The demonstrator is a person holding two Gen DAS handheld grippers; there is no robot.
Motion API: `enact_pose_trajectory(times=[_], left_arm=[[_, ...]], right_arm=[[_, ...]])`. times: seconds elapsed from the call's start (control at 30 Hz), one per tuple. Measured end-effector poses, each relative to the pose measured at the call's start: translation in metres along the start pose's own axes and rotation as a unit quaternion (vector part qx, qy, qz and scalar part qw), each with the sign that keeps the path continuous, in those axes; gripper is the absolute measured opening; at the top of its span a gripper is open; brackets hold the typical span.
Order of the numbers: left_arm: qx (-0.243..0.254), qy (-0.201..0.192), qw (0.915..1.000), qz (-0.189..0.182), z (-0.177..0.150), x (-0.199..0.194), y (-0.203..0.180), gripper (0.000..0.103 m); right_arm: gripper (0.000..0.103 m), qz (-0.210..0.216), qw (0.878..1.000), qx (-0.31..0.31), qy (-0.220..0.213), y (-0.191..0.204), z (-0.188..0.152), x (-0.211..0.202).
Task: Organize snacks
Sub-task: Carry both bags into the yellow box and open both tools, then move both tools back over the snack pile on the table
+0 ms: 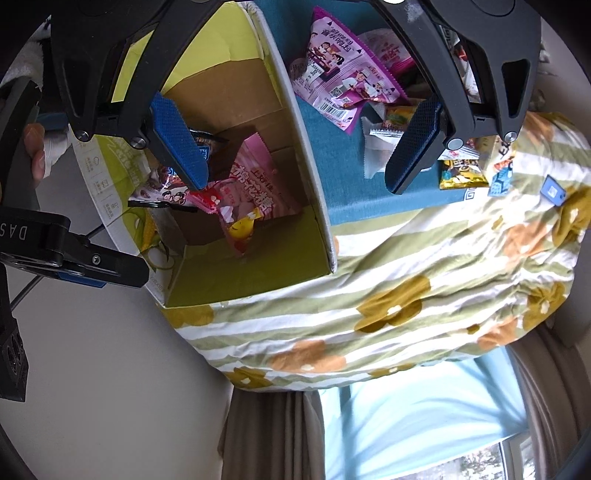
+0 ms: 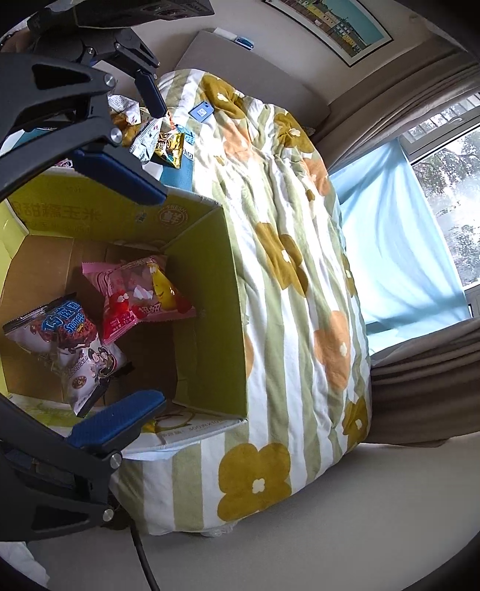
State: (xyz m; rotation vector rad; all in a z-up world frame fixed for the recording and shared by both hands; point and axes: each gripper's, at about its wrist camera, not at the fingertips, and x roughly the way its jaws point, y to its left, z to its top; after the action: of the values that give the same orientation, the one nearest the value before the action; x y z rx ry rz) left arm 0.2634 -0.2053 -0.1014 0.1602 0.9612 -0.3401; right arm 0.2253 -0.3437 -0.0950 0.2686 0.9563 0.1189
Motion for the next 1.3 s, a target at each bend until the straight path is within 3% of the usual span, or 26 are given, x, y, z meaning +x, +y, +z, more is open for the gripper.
enact_pose_trajectory(times=[0.33,0.57,0.73,0.97,1.3], left_arm=[[0.002,-0.061,0.9979,0.02,-0.01,-0.074,-0.018,0.096],[-0.028,-0.106,0.9928,0.048,-0.039,-0.123,-0.015,0.096],[-0.034,-0.125,0.9899,0.058,-0.064,-0.149,-0.001,0.096],[-0.036,-0.134,0.9883,0.064,-0.107,-0.186,0.046,0.096],[-0.034,-0.1,0.9897,0.097,-0.182,-0.212,0.166,0.096]], right_arm=[[0.1,-0.048,0.997,-0.019,-0.06,0.013,-0.02,-0.075],[0.1,-0.109,0.986,-0.057,-0.112,0.032,-0.05,-0.125],[0.1,-0.116,0.982,-0.059,-0.134,0.047,-0.078,-0.144],[0.1,-0.113,0.979,-0.06,-0.162,0.084,-0.111,-0.156],[0.1,-0.085,0.981,-0.045,-0.166,0.183,-0.151,-0.123]])
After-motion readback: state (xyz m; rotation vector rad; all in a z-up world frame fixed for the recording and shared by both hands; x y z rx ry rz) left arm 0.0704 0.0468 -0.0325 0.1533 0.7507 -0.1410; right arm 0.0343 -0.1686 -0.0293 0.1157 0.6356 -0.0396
